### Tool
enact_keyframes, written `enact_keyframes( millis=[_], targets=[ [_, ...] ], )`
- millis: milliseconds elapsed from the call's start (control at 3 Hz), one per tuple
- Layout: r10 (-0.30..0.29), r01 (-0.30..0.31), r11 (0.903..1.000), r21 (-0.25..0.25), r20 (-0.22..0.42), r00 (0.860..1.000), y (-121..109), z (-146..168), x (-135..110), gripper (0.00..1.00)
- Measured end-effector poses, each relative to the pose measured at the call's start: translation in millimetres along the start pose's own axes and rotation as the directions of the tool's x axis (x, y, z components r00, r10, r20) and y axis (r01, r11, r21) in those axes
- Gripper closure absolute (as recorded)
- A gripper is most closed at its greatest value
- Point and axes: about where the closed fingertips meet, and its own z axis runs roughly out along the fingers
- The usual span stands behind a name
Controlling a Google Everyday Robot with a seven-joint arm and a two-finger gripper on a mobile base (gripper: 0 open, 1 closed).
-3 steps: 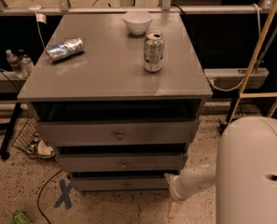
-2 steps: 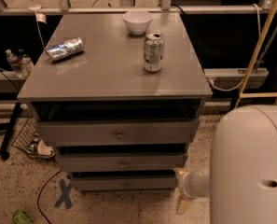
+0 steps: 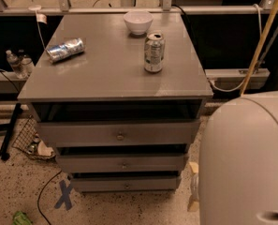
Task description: Open bottom drawer
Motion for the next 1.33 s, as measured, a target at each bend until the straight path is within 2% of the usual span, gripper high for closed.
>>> enact_keyframes(
  millis=[333,667,1000,1333],
  targets=[
    [-0.007,0.008,0.9991,0.041,-0.006,1.0,-6.5,-18.5,5.5,0.0],
    [-0.007,0.008,0.9991,0.041,-0.006,1.0,-6.5,-18.5,5.5,0.0],
    [-0.018,0.021,0.9962,0.084,-0.032,0.999,-38.2,-35.7,33.8,0.0],
    [-0.031,0.037,0.9941,0.102,-0.058,0.998,-63.4,-51.1,54.5,0.0]
  ],
)
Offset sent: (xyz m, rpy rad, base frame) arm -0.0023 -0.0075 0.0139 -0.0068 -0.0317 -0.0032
